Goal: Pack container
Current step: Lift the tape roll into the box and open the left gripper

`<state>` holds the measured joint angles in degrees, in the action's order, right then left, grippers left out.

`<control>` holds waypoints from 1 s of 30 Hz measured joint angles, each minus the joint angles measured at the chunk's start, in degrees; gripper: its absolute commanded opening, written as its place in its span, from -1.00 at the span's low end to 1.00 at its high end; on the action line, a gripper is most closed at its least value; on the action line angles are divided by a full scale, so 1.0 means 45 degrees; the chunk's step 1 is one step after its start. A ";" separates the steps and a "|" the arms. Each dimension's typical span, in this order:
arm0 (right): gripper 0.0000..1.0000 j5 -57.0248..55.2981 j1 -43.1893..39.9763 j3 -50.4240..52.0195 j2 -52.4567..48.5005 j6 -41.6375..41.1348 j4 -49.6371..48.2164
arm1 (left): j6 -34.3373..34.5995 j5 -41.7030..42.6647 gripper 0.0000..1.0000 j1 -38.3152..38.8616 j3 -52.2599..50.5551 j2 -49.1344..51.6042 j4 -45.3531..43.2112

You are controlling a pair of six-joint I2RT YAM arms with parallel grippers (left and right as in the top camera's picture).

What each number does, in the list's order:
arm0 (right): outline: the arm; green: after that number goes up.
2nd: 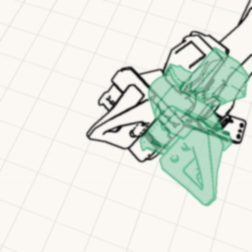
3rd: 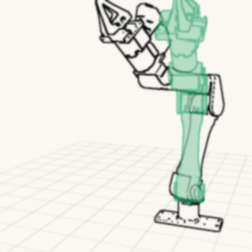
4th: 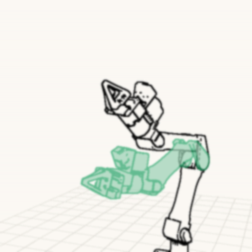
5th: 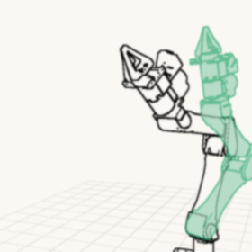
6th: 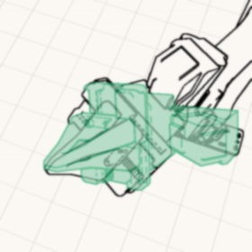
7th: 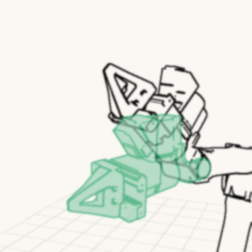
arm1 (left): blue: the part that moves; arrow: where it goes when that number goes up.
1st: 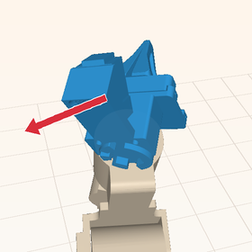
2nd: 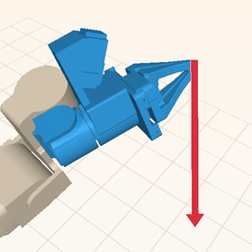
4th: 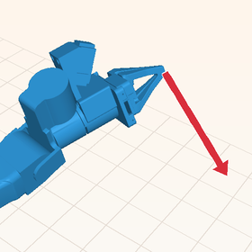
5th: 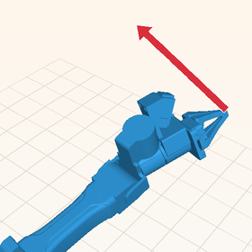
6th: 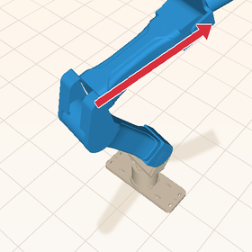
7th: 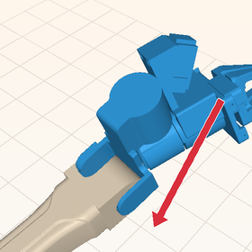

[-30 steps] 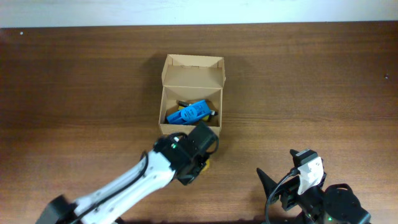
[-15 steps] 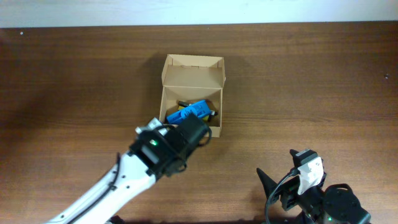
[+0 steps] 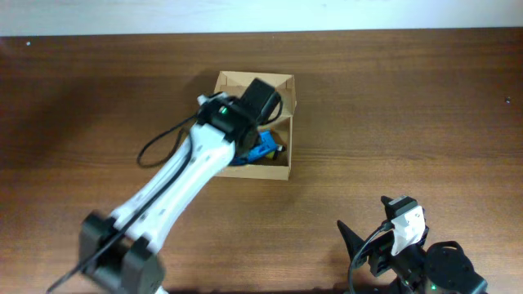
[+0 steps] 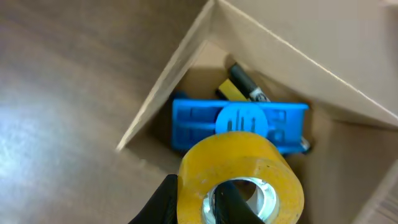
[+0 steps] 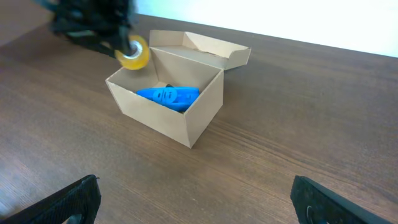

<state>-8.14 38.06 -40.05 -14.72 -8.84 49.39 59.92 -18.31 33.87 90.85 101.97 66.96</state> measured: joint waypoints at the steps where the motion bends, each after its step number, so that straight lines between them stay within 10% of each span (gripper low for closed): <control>1: 0.98 0.0000 0.0000 0.0000 0.0000 0.0005 0.0000 | -0.0175 0.0005 -0.64 -0.0063 0.0233 0.0423 0.0010; 21: 0.98 0.0000 0.0000 0.0000 0.0000 0.0000 0.0000 | -0.0801 0.0748 -0.34 -0.0403 0.1311 0.3347 -0.0646; 24: 0.99 0.0000 0.0000 0.0000 0.0000 0.0000 0.0000 | -0.0831 0.0894 -0.03 -0.0403 0.1622 0.3322 -0.0505; 26: 0.98 0.0000 0.0000 0.0000 0.0000 0.0005 0.0000 | -0.0879 0.0991 0.63 -0.0403 0.1894 0.3167 -0.0423; 30: 0.98 0.0000 0.0000 0.0000 0.0000 -0.0005 0.0005 | -0.0928 0.1020 1.00 -0.0403 0.2385 0.2098 -0.0398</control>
<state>-8.14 38.06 -40.05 -14.72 -8.86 49.41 55.75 -13.72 32.05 101.58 111.42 65.17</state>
